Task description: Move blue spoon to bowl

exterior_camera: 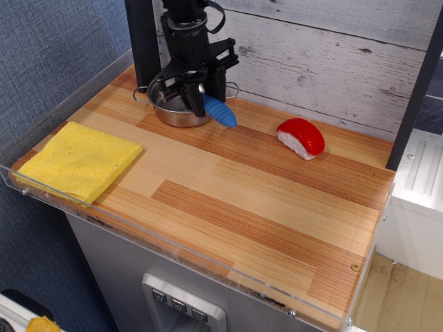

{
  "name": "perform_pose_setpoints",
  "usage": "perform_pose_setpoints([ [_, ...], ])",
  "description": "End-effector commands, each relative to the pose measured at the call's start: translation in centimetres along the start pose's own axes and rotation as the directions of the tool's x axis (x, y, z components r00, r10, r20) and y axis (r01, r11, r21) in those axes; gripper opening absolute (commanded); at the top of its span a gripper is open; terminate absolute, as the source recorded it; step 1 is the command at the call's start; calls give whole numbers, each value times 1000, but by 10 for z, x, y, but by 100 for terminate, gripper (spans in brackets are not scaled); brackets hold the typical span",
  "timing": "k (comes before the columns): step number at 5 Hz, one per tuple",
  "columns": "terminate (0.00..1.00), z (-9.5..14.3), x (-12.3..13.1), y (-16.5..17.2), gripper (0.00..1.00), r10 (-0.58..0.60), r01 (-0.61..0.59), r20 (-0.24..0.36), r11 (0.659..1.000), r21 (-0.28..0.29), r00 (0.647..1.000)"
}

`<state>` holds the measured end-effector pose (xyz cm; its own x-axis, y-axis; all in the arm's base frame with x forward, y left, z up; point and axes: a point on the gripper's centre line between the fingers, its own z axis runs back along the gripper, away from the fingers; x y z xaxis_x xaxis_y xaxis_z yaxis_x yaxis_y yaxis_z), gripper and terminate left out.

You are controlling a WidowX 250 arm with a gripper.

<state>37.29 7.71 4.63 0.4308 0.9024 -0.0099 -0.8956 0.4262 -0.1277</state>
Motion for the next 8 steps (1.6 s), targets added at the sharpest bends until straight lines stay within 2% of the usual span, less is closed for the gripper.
perform_pose_setpoints([
  [1,0,17,20,-5,0,-6,7,9,998,-58,1000],
  [4,0,11,27,-6,0,-21,19,-20,998,-67,1000],
  [5,0,10,26,-8,100,-52,50,-26,995,-81,998],
  [6,0,13,28,-8,100,-63,59,-28,993,-104,998],
  [8,0,27,30,-9,100,-97,96,-7,991,-98,995],
])
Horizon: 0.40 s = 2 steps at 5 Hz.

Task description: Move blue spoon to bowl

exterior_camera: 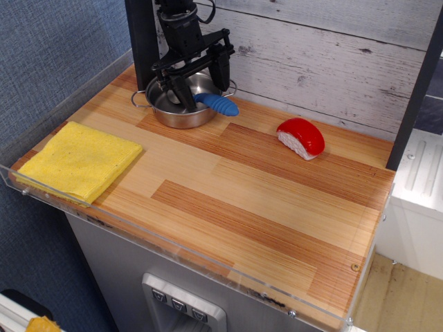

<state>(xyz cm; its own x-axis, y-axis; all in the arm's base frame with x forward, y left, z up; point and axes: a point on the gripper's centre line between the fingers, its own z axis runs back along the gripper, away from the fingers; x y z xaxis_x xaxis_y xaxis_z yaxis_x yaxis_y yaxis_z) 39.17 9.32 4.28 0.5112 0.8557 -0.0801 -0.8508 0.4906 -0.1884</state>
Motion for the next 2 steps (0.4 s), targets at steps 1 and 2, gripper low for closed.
perform_pose_setpoints([
  [1,0,44,6,1,100,-32,34,101,999,-19,994],
  [2,0,60,3,1,100,-132,113,210,988,103,969],
])
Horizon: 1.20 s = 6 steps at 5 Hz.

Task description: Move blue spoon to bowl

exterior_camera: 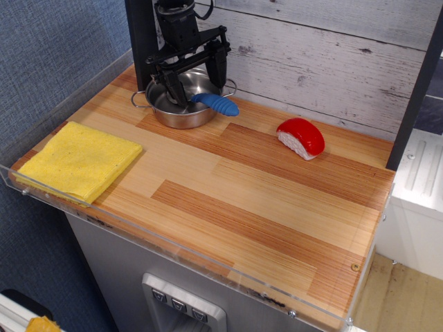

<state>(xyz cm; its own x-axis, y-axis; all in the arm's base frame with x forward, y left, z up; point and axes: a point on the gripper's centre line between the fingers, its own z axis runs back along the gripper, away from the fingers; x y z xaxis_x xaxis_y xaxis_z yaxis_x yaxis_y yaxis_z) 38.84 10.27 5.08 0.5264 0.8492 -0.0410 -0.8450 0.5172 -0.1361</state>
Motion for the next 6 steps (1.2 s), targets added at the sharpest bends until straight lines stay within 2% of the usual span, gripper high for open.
perform_pose_setpoints([
  [1,0,71,-24,-1,100,-389,318,249,906,280,887],
  [2,0,76,-45,15,100,-538,455,235,828,327,810],
  [3,0,76,-61,51,100,-660,613,153,745,265,736],
  [4,0,71,-83,74,100,-715,669,170,696,262,678],
  [5,0,73,-105,96,100,-728,684,209,686,248,653],
  [6,0,68,-126,117,100,-709,675,204,705,218,675],
])
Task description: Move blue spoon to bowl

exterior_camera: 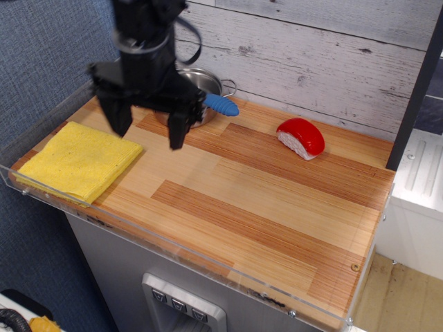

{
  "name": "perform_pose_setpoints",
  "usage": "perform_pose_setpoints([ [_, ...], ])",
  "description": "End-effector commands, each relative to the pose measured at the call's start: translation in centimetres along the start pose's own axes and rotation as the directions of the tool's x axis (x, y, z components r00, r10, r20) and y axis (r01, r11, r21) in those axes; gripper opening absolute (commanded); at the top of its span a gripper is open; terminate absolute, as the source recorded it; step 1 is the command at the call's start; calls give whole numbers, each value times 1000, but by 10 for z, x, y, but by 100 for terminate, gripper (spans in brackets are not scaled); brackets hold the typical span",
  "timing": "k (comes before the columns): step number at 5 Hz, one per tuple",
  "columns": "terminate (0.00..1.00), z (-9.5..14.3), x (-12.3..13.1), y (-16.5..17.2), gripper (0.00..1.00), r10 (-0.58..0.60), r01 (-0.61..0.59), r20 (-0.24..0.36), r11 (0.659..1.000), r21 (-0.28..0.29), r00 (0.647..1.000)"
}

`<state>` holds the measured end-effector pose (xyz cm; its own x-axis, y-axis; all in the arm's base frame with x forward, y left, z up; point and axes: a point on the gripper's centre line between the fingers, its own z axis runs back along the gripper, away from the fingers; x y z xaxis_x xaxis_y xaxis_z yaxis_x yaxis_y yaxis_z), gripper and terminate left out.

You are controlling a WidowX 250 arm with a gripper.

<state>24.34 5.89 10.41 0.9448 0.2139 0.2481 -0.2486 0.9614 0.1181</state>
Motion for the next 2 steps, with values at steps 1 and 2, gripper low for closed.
perform_pose_setpoints([
  [1,0,9,-33,9,100,35,-30,52,996,-83,998],
  [2,100,9,-33,9,100,35,-30,52,996,-83,998],
])
